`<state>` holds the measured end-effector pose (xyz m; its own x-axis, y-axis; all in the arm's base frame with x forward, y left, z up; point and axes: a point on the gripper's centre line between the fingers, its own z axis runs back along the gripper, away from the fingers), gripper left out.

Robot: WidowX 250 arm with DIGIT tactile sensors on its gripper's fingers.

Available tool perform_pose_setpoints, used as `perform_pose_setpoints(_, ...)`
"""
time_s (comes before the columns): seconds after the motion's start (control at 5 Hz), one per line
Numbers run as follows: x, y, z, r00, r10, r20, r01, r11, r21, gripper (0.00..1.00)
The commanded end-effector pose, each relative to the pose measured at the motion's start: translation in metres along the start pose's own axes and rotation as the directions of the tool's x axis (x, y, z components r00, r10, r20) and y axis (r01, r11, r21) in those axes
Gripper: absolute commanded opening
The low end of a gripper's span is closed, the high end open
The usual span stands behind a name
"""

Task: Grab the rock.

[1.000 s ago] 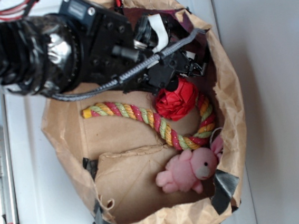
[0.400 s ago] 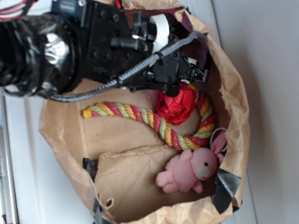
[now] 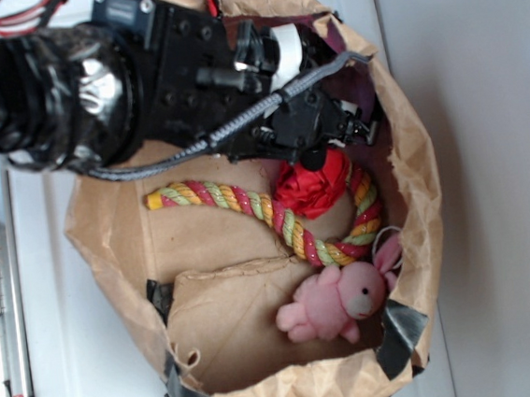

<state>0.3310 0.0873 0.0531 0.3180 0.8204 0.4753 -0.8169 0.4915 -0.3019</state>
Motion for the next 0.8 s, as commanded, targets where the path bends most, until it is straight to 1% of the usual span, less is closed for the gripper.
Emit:
perform_pose_setpoints(0.0, 0.013, -0.029, 0.004, 0.996, 0.022, 0.081, -0.017, 0.998, -0.055, 1.00)
perform_pose_setpoints(0.2, 0.017, -0.029, -0.011, 0.991, 0.012, 0.130, -0.009, 1.000, -0.022, 1.00)
perform_pose_setpoints(0.6, 0.025, -0.024, -0.019, 0.986, -0.010, 0.167, 0.008, 1.000, 0.011, 1.00)
